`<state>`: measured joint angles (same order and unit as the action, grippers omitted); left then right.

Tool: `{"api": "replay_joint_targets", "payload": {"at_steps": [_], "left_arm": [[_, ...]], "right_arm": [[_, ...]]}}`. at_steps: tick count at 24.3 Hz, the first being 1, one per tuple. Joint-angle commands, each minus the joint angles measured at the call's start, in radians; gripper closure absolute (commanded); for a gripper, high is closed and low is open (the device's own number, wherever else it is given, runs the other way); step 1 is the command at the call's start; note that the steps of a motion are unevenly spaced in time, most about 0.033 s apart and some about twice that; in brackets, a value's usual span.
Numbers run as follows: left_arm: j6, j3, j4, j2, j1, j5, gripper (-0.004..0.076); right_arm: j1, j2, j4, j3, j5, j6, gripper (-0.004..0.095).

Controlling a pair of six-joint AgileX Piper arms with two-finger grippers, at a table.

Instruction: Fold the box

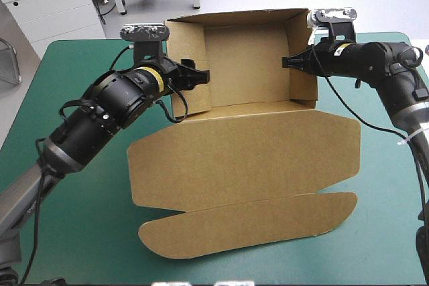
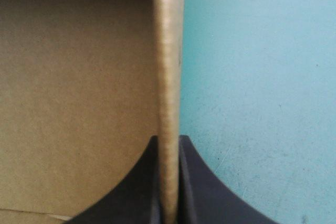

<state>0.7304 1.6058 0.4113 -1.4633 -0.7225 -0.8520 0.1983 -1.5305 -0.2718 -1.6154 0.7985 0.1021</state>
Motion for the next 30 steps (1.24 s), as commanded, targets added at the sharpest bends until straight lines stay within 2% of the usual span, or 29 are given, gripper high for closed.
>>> {"api": "replay_joint_targets", "payload": {"at_steps": [1, 7, 12, 13, 14, 16, 25, 30], "left_arm": [[-0.008, 0.035, 0.04, 0.072, -0.006, 0.061, 0.0231], [-0.003, 0.035, 0.024, 0.063, -0.006, -0.012, 0.0231], [0.057, 0.035, -0.011, 0.019, -0.006, 0.002, 0.0233], [0.052, 0.035, -0.013, 0.007, -0.006, -0.003, 0.0268], [0.052, 0.035, -0.013, 0.0, -0.006, -0.017, 0.0373], [0.05, 0.035, -0.009, 0.0, -0.006, -0.021, 0.0724], [0.042, 0.035, -0.002, 0.0, -0.006, -0.005, 0.0725], [0.016, 0.035, 0.022, -0.002, -0.006, -0.006, 0.0725]], "right_arm": [[-0.004, 0.04, -0.018, -0.033, -0.098, -0.012, 0.0922], [-0.004, 0.04, -0.045, -0.033, -0.098, -0.027, 0.0922], [-0.004, 0.04, -0.091, -0.033, -0.1, -0.019, 0.0922], [-0.004, 0.04, -0.088, -0.033, -0.096, -0.016, 0.0922], [-0.004, 0.04, -0.074, -0.033, -0.089, -0.016, 0.0922], [-0.004, 0.04, -0.046, -0.033, -0.073, -0.016, 0.0922], [-0.004, 0.04, -0.029, -0.033, -0.057, -0.016, 0.0922], [-0.004, 0.04, -0.029, -0.033, -0.001, 0.007, 0.0922]]}}
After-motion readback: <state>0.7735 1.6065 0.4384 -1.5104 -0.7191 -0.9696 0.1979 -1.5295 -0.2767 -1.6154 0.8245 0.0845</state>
